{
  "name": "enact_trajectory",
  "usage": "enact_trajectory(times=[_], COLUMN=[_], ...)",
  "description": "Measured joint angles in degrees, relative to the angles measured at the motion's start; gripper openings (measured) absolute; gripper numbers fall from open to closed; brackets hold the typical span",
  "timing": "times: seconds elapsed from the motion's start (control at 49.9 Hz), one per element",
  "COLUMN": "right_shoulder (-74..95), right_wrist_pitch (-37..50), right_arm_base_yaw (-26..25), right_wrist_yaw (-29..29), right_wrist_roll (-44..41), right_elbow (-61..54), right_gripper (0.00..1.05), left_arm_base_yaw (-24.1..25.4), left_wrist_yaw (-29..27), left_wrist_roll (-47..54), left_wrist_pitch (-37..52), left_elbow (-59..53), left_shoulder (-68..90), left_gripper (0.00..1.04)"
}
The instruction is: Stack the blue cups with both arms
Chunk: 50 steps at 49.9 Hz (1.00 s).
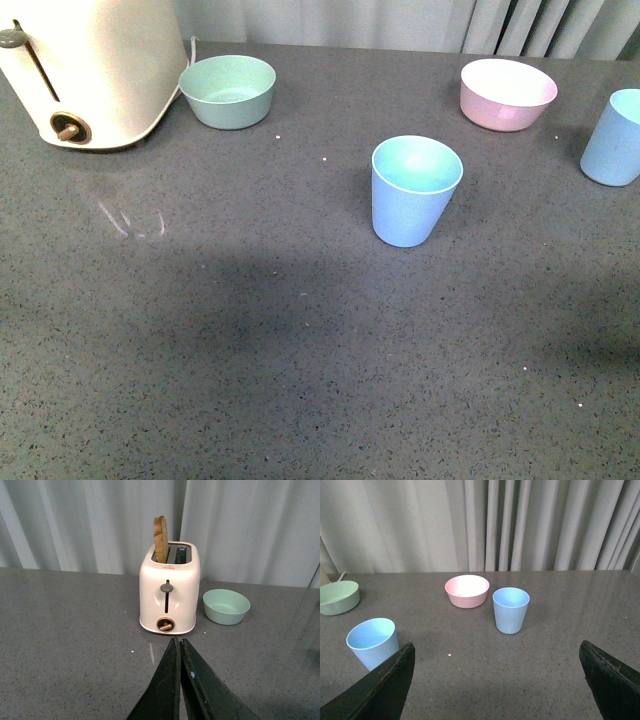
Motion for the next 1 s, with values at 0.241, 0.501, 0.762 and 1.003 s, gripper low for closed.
enact_trajectory(times=[0.241,0.501,0.762,1.003], right_shoulder=[0.0,0.0,3.0,29.2], right_wrist_pitch=[0.0,0.0,-7.0,-2.3], right_arm_base_yaw=[0.0,0.0,-1.0,-10.6], right_wrist_yaw=[0.0,0.0,-3.8,-11.7], right_wrist_roll=[0.0,0.0,3.1,6.0], right_elbow=[0.0,0.0,2.4,10.0], right_gripper=[0.96,0.96,0.96,0.96], left_arm_base_yaw=[0.0,0.0,0.0,0.0], left_wrist_yaw=[0.0,0.0,0.0,0.0], left_wrist_roll=[0.0,0.0,0.0,0.0], left_wrist_pitch=[-4.5,-16.7,-17.2,-17.2], left_elbow=[0.0,0.0,0.0,0.0], left_shoulder=[-4.5,-15.3,-16.7,-16.7], left_gripper=[0.02,0.02,0.07,0.48])
